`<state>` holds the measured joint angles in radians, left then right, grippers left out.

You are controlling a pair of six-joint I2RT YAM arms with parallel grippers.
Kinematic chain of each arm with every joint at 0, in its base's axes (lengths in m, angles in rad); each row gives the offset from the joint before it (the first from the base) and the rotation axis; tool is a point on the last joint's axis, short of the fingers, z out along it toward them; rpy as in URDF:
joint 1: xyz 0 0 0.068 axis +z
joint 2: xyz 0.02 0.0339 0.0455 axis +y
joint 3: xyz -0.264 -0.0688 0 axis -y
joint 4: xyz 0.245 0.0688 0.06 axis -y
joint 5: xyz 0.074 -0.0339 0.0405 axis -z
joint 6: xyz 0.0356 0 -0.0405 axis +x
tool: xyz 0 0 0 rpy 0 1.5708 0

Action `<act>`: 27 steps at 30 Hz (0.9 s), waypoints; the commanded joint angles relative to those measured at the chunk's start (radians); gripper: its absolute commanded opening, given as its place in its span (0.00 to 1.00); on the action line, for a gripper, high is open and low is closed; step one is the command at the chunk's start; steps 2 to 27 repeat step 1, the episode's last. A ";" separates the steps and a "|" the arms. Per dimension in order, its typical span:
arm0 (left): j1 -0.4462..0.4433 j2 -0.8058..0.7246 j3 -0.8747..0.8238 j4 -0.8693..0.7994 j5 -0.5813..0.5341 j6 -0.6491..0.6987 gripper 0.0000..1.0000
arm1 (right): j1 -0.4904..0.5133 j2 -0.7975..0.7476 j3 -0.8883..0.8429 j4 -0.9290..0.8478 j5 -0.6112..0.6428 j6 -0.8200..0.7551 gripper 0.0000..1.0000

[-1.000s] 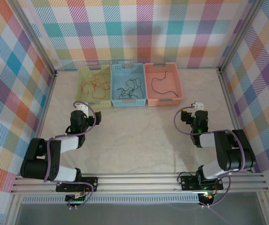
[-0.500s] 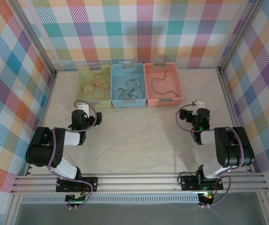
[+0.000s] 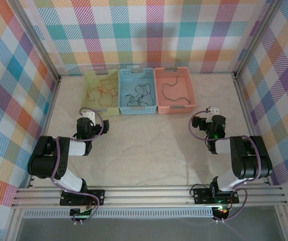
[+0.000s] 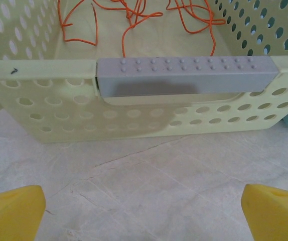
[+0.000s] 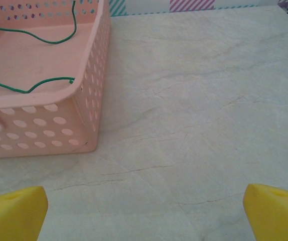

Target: Untangle the cables

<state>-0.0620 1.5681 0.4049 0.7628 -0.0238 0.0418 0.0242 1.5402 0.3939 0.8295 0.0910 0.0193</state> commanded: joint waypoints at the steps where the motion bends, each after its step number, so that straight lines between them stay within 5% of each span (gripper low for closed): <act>1: 0.010 -0.004 0.020 0.033 -0.008 -0.010 1.00 | -0.006 -0.008 0.011 0.010 -0.051 0.000 1.00; 27: 0.010 -0.004 0.020 0.033 -0.008 -0.010 1.00 | -0.006 -0.008 0.011 0.010 -0.051 0.000 1.00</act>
